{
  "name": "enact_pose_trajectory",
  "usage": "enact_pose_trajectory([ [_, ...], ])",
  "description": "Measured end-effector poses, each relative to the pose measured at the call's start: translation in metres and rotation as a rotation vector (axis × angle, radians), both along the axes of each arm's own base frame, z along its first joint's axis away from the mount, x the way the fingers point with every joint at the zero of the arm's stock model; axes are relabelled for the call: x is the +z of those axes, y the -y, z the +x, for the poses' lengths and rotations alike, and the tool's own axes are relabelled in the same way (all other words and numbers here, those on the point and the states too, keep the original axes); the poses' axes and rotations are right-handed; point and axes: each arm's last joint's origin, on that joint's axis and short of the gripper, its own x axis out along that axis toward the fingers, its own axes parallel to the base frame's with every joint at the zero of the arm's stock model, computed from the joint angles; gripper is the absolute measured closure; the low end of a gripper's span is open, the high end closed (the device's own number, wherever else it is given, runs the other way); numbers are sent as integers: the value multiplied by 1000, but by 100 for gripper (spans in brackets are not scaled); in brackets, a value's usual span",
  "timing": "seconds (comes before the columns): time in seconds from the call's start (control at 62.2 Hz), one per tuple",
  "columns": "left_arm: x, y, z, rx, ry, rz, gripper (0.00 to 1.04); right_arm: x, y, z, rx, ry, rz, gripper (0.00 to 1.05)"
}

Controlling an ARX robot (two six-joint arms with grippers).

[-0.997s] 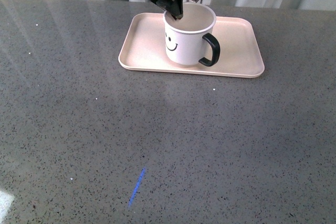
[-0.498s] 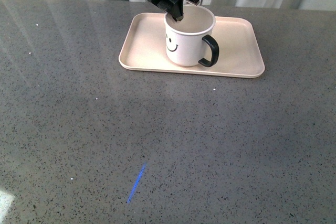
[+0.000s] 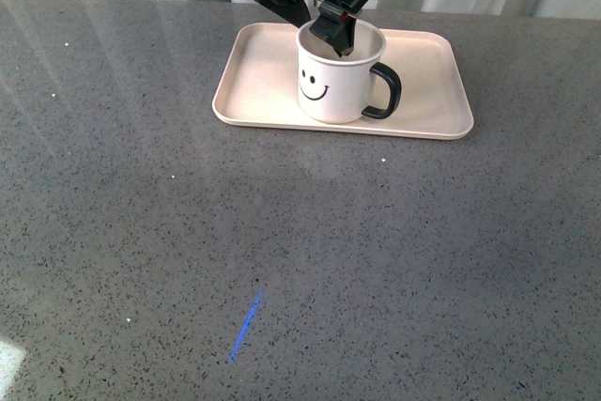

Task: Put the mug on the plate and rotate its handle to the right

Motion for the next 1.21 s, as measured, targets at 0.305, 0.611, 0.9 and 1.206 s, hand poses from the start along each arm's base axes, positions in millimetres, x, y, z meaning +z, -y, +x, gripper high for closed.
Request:
enact_pose_trajectory([
  [0.305, 60, -25, -5, 38, 151, -77, 9, 0, 0, 0, 0, 0, 0, 9],
  [0.611, 143, -103, -78, 380, 443, -367, 11, 0, 0, 0, -1, 0, 0, 9],
  [0.9, 108, -161, -172, 893, 931, -440, 61, 0, 0, 0, 0, 0, 0, 9],
  [1.206, 57, -197, -264, 890, 887, -426, 103, 0, 0, 0, 0, 0, 0, 9],
])
